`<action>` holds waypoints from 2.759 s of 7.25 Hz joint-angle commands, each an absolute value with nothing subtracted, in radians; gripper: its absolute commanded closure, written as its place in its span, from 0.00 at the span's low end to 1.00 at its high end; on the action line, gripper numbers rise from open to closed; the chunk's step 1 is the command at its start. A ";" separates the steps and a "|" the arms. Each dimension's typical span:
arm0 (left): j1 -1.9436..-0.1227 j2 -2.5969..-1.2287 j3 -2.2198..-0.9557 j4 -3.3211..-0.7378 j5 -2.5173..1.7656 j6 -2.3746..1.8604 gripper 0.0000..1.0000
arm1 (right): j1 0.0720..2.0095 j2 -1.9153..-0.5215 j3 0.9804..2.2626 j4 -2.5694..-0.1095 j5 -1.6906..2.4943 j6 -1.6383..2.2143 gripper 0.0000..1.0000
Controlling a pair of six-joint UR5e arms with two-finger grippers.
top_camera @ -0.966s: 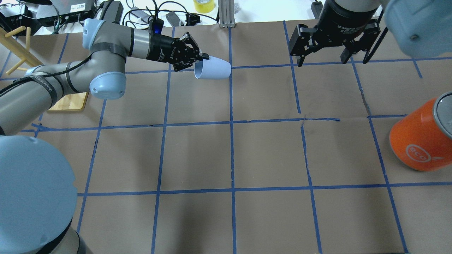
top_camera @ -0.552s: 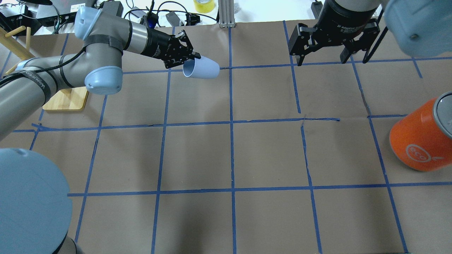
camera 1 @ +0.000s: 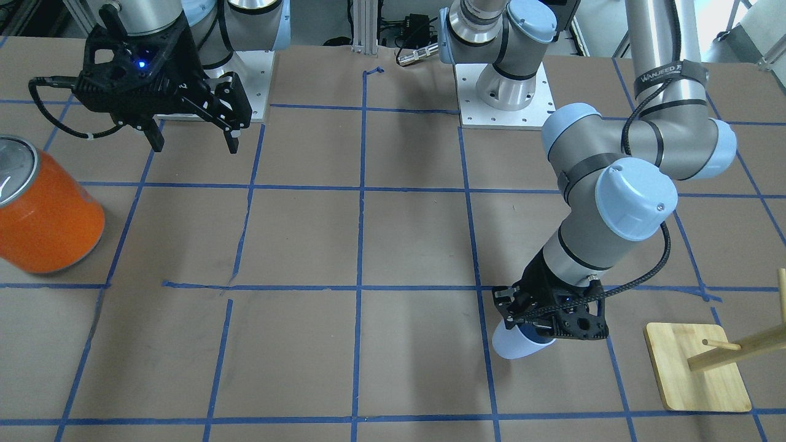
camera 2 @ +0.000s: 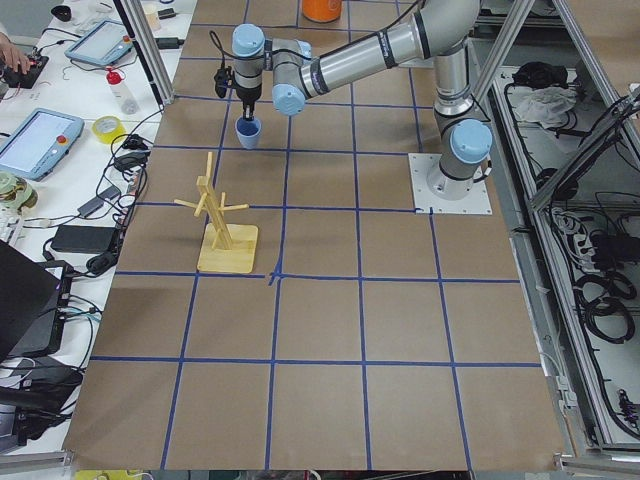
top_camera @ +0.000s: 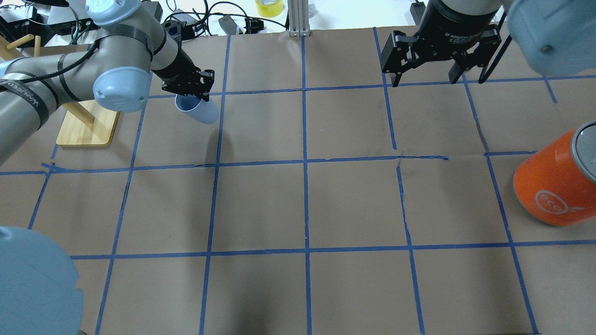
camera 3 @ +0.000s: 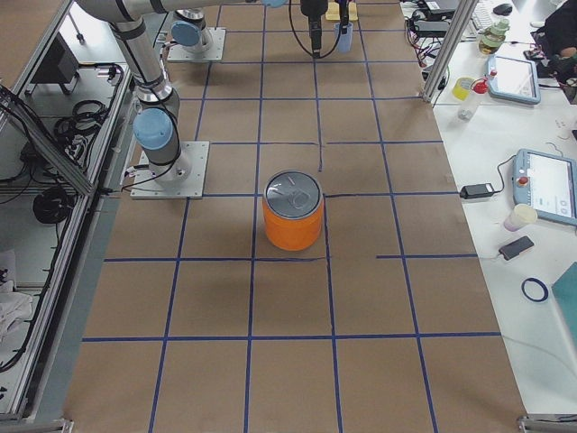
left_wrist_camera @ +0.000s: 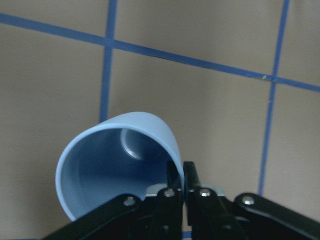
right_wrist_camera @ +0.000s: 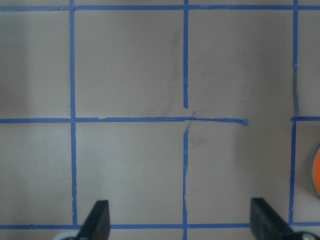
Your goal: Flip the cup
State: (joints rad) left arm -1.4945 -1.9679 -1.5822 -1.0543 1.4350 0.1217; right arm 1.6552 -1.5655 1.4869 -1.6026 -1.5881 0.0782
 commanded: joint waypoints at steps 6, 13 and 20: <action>-1.443 -2.062 -1.535 -1.065 1.554 0.468 1.00 | 1.655 -1.563 1.486 -1.606 -1.588 0.078 0.00; -1.486 -1.966 -1.529 -1.166 1.558 0.448 0.05 | 1.654 -1.565 1.486 -1.603 -1.588 0.078 0.00; -1.615 -1.547 -1.534 -1.552 1.598 -0.014 0.00 | 1.655 -1.565 1.485 -1.606 -1.585 0.078 0.00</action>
